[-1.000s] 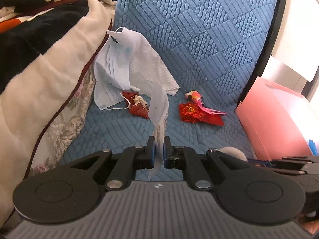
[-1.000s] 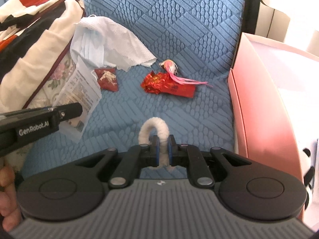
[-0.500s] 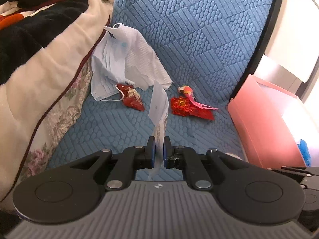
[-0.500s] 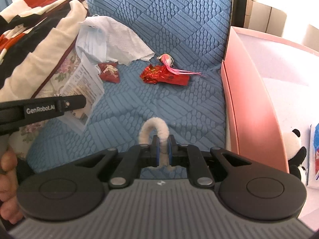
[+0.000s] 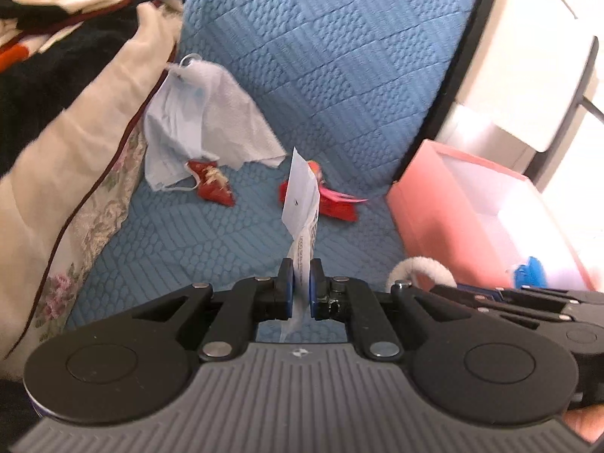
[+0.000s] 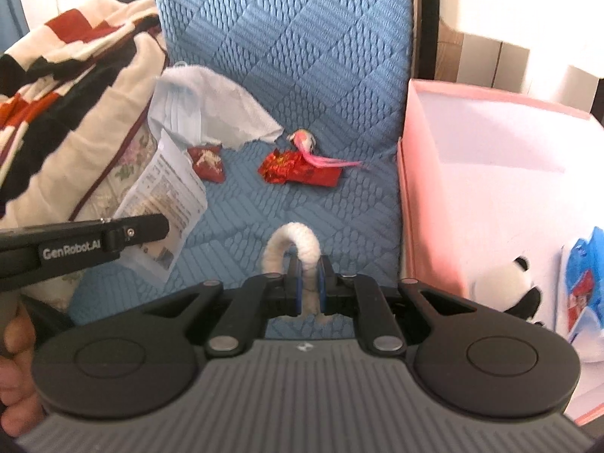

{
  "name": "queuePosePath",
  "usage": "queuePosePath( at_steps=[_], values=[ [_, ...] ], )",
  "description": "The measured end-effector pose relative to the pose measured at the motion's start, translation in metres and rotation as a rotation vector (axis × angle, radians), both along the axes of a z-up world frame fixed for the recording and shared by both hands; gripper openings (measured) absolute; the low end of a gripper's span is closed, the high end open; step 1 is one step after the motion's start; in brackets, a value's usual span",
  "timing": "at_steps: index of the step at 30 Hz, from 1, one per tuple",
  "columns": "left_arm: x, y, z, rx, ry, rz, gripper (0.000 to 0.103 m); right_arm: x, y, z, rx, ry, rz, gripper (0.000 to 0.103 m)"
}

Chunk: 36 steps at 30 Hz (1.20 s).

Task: Organize soft objects
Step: 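Lift the ring with the right tool while the left tool carries the paper tag toward the pink box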

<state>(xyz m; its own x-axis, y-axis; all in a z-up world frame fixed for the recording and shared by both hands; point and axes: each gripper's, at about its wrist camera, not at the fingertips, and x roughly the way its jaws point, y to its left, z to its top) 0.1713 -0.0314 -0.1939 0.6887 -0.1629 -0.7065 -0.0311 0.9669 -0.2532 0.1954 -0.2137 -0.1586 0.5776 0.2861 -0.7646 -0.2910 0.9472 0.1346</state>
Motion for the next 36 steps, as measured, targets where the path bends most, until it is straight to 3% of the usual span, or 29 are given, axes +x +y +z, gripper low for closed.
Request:
queuePosePath(
  at_steps=[16, 36],
  values=[
    [0.004, -0.023, 0.07, -0.068, -0.045, -0.032, 0.01, 0.0, -0.038, 0.069, 0.036, -0.106, -0.041, 0.012],
    [0.019, -0.11, 0.137, -0.142, -0.113, -0.095, 0.01, -0.001, -0.108, 0.138, 0.012, -0.175, -0.069, 0.012]
  ],
)
